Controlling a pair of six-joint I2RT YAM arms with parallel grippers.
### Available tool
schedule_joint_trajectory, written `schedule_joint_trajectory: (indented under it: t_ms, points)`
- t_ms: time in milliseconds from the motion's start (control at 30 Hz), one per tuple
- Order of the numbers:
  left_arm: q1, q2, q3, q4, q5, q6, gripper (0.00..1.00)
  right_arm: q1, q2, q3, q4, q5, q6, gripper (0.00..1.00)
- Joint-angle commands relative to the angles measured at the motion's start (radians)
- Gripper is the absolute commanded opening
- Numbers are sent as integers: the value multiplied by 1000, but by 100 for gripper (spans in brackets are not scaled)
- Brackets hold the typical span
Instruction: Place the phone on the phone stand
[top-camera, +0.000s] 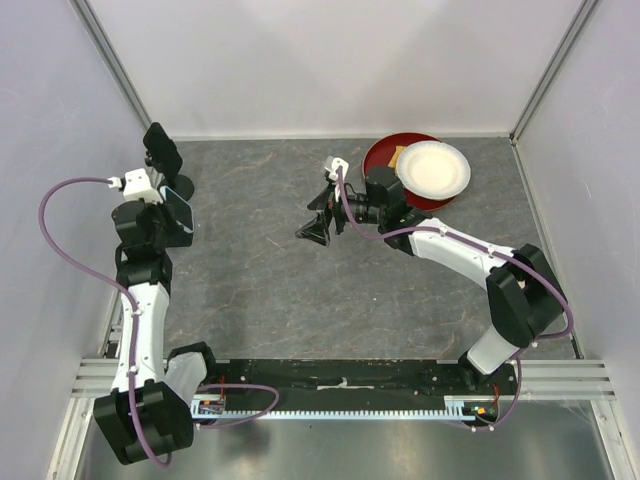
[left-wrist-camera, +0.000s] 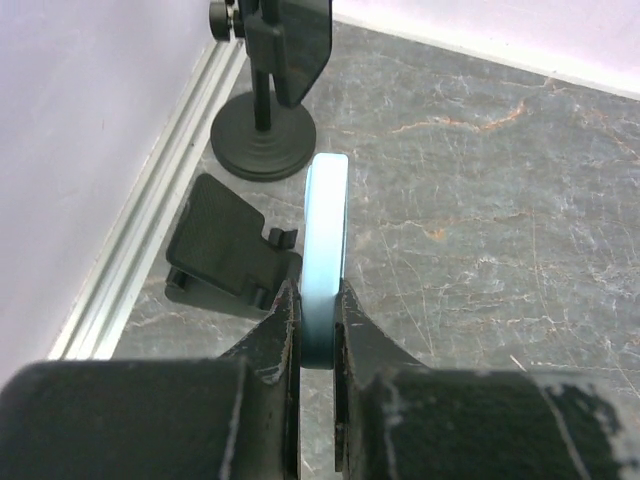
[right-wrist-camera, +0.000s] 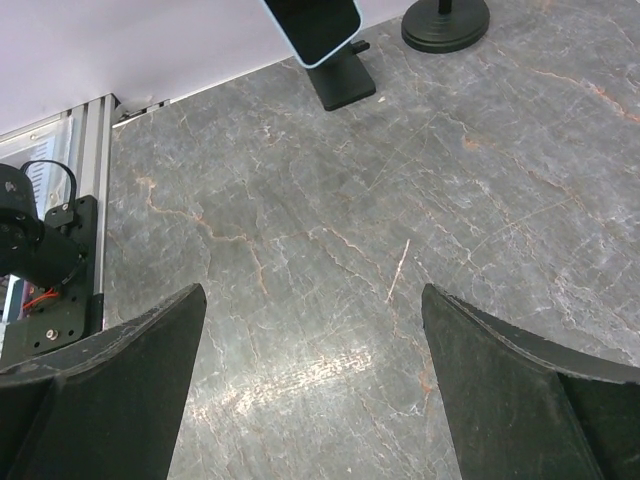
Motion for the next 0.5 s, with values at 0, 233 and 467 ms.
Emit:
schedule_joint_trajectory:
  t_ms: [0, 233, 467]
  points:
    - [53, -4, 92, 146, 120, 106, 2, 9, -15, 20, 12, -12, -30, 95]
    - [119, 77, 173, 57, 375, 383, 2, 10, -21, 20, 9, -30, -39, 96]
    - [254, 188, 270, 6, 556, 366, 2, 9, -34, 7, 20, -55, -41, 96]
